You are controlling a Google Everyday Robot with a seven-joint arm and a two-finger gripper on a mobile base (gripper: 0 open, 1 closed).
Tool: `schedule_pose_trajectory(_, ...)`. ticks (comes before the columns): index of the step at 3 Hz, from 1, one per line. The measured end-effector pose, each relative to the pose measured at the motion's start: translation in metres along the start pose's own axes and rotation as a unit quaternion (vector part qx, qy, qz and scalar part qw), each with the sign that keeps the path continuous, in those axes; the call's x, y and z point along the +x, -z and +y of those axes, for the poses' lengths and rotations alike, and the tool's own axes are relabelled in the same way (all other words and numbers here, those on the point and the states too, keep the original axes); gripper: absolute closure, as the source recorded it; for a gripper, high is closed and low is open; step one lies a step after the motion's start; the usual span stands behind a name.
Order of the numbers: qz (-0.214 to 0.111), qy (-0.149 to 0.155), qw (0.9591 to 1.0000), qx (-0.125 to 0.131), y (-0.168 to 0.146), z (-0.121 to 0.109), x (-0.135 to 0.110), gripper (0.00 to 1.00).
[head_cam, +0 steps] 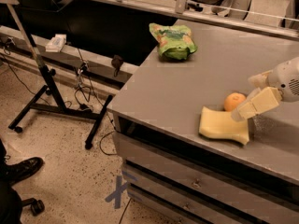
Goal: Move orange near sponge
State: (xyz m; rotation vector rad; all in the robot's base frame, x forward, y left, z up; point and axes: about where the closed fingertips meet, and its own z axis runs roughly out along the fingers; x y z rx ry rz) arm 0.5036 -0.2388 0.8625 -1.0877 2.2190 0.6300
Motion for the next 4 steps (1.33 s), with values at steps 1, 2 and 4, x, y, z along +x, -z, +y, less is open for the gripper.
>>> schedule_pose_trajectory(1, -0.019, 0.005, 0.9996, 0.020, 0.015, -0.011, 0.002, 0.00)
schedule_pose_trajectory(2, -0.073, 0.023, 0.9954, 0.058, 0.053, -0.040, 0.010, 0.00)
schedule_pose_trajectory(4, -0.133, 0.065, 0.9821, 0.117, 0.113, -0.074, 0.013, 0.00)
